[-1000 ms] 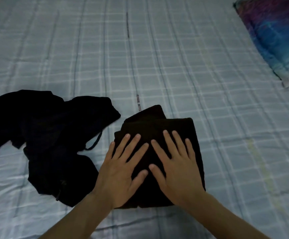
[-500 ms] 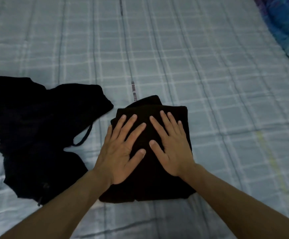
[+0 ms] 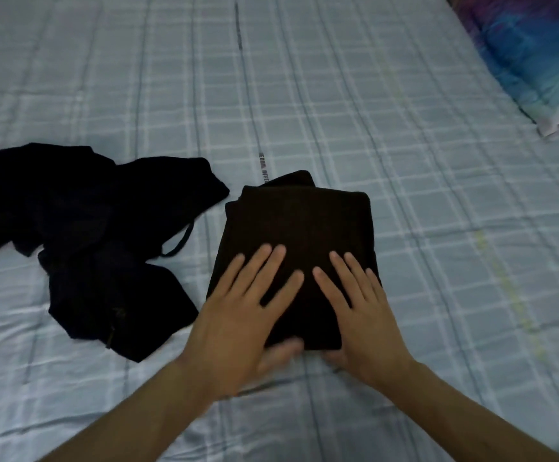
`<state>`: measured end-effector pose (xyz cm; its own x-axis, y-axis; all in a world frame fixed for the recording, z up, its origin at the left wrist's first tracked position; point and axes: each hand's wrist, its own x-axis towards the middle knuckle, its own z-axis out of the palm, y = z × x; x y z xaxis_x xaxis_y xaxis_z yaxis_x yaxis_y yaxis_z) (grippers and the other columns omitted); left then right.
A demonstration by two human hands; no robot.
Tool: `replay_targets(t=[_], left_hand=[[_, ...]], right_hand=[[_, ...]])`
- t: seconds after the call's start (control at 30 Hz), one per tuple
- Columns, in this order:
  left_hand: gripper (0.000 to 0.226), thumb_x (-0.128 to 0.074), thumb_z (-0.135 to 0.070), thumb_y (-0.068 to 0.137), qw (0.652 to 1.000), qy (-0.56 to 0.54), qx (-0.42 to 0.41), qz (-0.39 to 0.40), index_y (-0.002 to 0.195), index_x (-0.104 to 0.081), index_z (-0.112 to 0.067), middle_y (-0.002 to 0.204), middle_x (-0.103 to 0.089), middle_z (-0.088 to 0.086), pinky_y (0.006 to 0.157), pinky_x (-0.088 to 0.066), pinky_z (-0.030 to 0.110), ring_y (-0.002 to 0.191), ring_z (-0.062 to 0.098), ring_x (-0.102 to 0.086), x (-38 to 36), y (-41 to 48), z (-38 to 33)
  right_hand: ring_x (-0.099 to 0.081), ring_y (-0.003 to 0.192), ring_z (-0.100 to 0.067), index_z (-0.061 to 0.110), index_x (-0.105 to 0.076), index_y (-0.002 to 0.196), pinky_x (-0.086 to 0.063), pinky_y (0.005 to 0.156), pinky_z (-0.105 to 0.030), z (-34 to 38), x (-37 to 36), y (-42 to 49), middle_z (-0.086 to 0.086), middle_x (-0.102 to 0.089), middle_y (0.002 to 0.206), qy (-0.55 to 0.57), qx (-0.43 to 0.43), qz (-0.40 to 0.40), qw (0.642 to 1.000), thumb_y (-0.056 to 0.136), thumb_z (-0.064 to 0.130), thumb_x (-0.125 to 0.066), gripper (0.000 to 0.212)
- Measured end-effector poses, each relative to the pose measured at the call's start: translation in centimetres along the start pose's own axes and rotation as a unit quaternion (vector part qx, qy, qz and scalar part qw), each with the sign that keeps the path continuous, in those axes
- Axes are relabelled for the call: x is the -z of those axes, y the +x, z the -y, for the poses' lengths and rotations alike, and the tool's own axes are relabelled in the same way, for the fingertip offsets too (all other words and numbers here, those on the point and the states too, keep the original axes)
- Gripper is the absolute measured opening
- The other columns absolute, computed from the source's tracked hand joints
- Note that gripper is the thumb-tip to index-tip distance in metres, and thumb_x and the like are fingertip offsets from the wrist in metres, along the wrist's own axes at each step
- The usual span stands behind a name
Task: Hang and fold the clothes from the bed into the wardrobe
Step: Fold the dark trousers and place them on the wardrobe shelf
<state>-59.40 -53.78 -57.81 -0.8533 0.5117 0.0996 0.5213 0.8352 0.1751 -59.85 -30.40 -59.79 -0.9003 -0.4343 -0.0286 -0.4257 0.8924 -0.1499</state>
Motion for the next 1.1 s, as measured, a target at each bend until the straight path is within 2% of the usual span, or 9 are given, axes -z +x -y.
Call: replay_targets(t=[0.1,0.2,0.4,0.47,0.6,0.67,0.73,0.83,1.1], left_hand=[[0.124,-0.08,-0.067,0.058,0.996,0.052,0.011,0.076,0.159,-0.019,-0.027,0.165,-0.011,0.019,0.116,-0.025,0.06,0.153,0.033,-0.012,-1.1,-2.4,0.1],[0.126,-0.094,-0.039,0.05,0.995,0.072,0.012,0.075,0.155,-0.025,-0.028,0.161,-0.026,0.021,0.103,-0.043,0.065,0.148,0.037,-0.026,-1.6,-1.4,1.3],[0.096,-0.08,-0.011,0.065,0.997,0.063,-0.039,0.008,0.149,-0.035,-0.023,0.149,-0.045,0.024,0.086,-0.057,0.056,0.136,0.041,-0.045,-1.4,-0.1,2.3],[0.103,-0.083,-0.001,0.057,0.998,0.051,-0.039,0.002,0.147,-0.038,-0.022,0.147,-0.048,0.023,0.084,-0.059,0.051,0.134,0.04,-0.049,-0.6,-0.1,2.1],[0.109,-0.087,0.006,0.046,0.998,0.062,-0.032,0.007,0.145,-0.051,-0.021,0.143,-0.053,0.021,0.072,-0.06,0.042,0.13,0.038,-0.053,1.1,0.5,1.6],[0.105,-0.087,0.009,0.045,0.998,0.058,-0.015,0.009,0.141,-0.056,-0.019,0.142,-0.055,0.02,0.066,-0.059,0.037,0.129,0.037,-0.055,2.3,0.9,1.1],[0.101,-0.086,0.011,0.048,0.999,0.041,-0.008,-0.002,0.14,-0.057,-0.017,0.141,-0.056,0.02,0.06,-0.059,0.036,0.128,0.037,-0.056,4.0,1.2,0.8],[0.095,-0.085,0.011,0.053,0.998,0.032,-0.032,-0.037,0.14,-0.056,-0.014,0.14,-0.057,0.02,0.059,-0.061,0.036,0.127,0.037,-0.057,7.8,0.6,0.8],[0.075,-0.064,0.013,0.074,0.981,0.096,-0.036,-0.164,0.142,-0.055,-0.016,0.139,-0.058,0.019,0.057,-0.059,0.037,0.127,0.035,-0.057,25.2,-6.7,-0.7]], right_hand=[[-0.011,0.152,-0.033,0.026,-0.002,0.158,-0.026,0.118,-0.055,-0.1,-0.5,1.0,-0.013,-0.012,0.165,-0.012,0.006,0.011,1.0,0.06,0.056,-0.085,0.132],[-0.01,0.152,-0.034,0.026,0.0,0.158,-0.026,0.118,-0.055,-0.5,-1.7,1.3,-0.013,-0.01,0.165,-0.009,0.004,0.008,1.0,0.06,0.059,-0.085,0.135],[-0.011,0.152,-0.034,0.027,0.0,0.158,-0.032,0.114,-0.057,-2.0,-2.4,1.5,-0.013,-0.01,0.165,0.027,0.043,-0.031,0.998,0.064,0.061,-0.082,0.13],[-0.012,0.151,-0.036,0.027,-0.005,0.159,-0.03,0.114,-0.059,-2.5,-2.9,0.5,-0.016,-0.012,0.164,0.036,0.066,-0.073,0.994,0.066,0.059,-0.081,0.124],[-0.019,0.149,-0.039,0.026,-0.009,0.158,-0.034,0.11,-0.06,-2.4,-3.2,-0.4,-0.02,-0.02,0.16,0.025,0.051,-0.108,0.992,0.056,0.041,-0.092,0.132],[-0.032,0.144,-0.039,0.025,-0.016,0.156,-0.044,0.104,-0.055,-2.2,-2.1,0.2,-0.021,-0.031,0.155,0.038,0.037,-0.126,0.991,0.059,0.019,-0.092,0.123],[-0.044,0.136,-0.039,0.023,-0.024,0.152,-0.055,0.092,-0.05,-2.0,0.2,0.7,-0.021,-0.042,0.149,0.062,0.027,-0.143,0.987,0.062,-0.001,-0.086,0.112],[-0.052,0.128,-0.037,0.022,-0.029,0.15,-0.061,0.076,-0.043,-0.9,4.6,0.5,-0.017,-0.045,0.145,0.07,0.032,-0.151,0.986,0.062,-0.001,-0.086,0.108],[-0.053,0.129,-0.035,0.022,-0.034,0.149,-0.06,0.082,-0.044,8.7,20.7,-1.1,-0.016,-0.05,0.141,0.054,0.106,-0.236,0.965,0.069,0.002,-0.084,0.096]])
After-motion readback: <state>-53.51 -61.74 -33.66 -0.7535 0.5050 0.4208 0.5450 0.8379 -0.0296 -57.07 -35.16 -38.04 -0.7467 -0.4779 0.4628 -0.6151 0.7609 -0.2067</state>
